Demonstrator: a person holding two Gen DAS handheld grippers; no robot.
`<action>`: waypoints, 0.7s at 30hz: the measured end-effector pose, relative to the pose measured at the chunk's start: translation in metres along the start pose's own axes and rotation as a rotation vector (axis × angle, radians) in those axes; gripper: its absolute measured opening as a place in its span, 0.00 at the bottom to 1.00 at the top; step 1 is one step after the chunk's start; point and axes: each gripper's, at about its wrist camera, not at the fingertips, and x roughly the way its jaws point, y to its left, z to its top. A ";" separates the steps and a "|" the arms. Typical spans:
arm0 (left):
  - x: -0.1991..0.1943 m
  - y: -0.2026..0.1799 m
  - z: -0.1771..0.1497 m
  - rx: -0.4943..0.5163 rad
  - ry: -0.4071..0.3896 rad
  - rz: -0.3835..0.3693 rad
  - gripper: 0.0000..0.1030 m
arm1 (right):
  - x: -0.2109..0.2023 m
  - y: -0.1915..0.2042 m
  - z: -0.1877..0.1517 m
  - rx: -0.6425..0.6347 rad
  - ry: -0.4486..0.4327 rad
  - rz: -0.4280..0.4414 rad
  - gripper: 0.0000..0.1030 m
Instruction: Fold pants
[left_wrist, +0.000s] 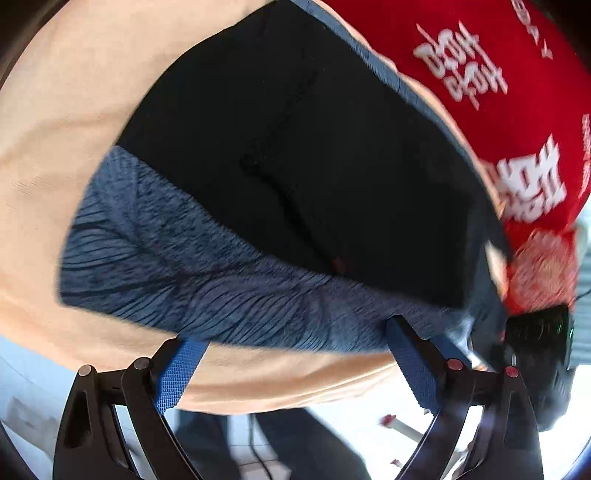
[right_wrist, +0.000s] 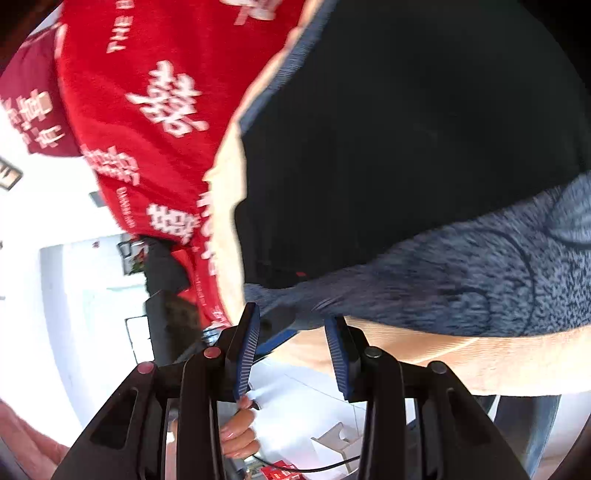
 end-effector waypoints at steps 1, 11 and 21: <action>0.000 -0.001 0.003 -0.021 -0.007 -0.019 0.94 | -0.003 0.005 0.000 -0.016 -0.006 0.015 0.40; -0.003 -0.011 0.008 0.033 -0.026 0.025 0.92 | -0.027 -0.054 -0.020 0.100 -0.010 -0.082 0.40; -0.016 -0.038 0.021 0.226 -0.026 0.040 0.92 | -0.073 -0.100 -0.020 0.215 -0.219 -0.011 0.40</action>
